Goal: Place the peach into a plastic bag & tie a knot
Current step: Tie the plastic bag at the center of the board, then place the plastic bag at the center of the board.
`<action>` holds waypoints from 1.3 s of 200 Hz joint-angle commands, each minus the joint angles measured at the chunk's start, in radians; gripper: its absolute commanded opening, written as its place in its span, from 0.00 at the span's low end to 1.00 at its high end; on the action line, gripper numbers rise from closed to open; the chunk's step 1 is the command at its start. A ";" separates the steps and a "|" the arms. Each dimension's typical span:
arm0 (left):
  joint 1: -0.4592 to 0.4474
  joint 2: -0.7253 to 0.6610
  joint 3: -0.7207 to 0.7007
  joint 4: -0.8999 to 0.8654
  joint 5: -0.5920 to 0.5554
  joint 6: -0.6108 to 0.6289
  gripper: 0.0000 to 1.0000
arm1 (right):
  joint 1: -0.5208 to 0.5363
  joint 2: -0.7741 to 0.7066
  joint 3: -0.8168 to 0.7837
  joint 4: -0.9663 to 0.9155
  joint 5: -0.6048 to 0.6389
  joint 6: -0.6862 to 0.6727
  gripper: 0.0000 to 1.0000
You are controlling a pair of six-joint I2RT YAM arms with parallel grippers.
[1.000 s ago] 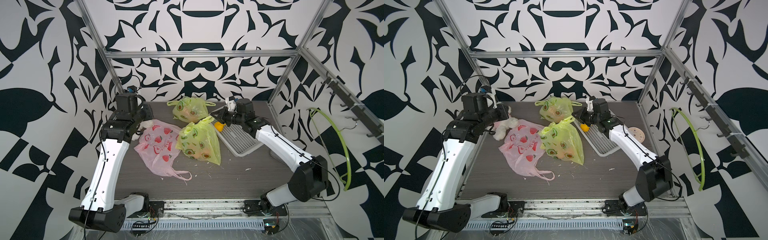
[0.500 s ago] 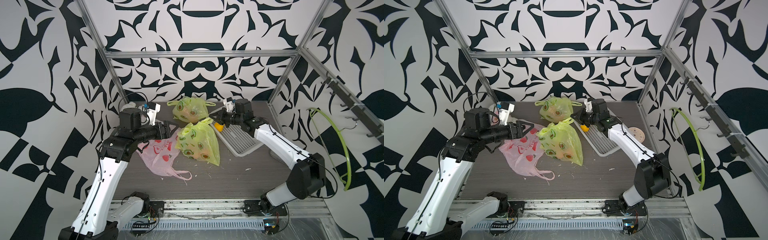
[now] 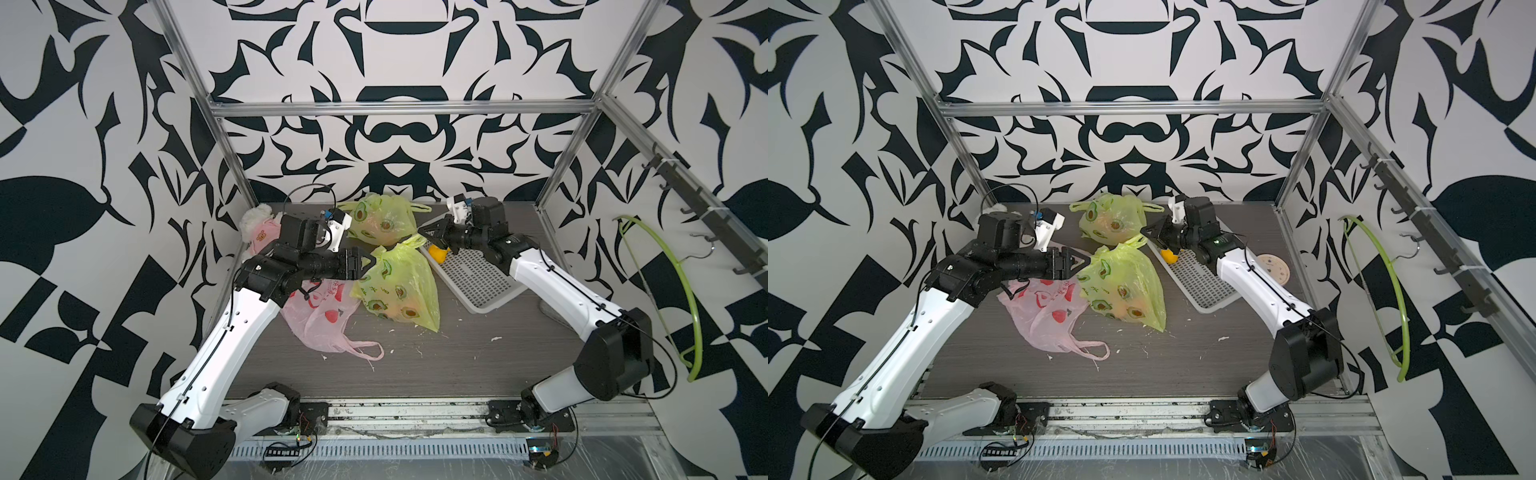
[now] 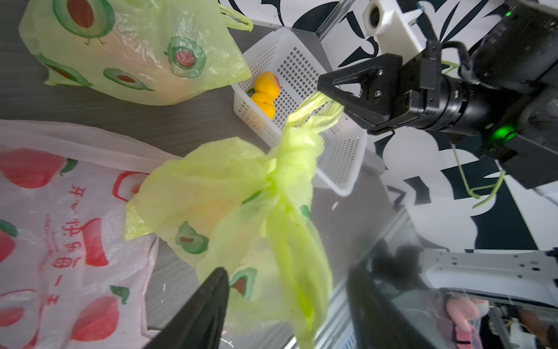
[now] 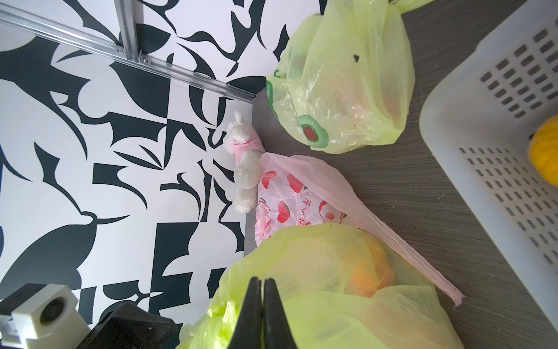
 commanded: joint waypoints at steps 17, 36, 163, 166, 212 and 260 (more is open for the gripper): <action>-0.021 0.024 0.035 -0.015 -0.035 0.013 0.56 | -0.001 -0.045 -0.003 0.053 -0.019 0.006 0.00; -0.029 0.032 0.036 -0.013 -0.031 0.009 0.51 | -0.001 -0.048 -0.010 0.058 -0.020 0.008 0.00; -0.064 -0.053 0.115 -0.098 -0.503 0.031 0.00 | -0.104 -0.108 -0.014 0.024 -0.014 -0.027 0.00; -0.063 -0.063 0.119 -0.104 -0.530 0.037 0.00 | -0.114 -0.112 -0.011 0.013 -0.009 -0.035 0.00; 0.008 -0.132 0.135 -0.161 -0.725 0.107 0.00 | -0.237 -0.105 0.024 -0.018 -0.029 -0.055 0.00; 0.123 -0.095 0.150 -0.163 -0.784 0.178 0.00 | -0.259 -0.033 0.088 -0.039 0.002 -0.077 0.00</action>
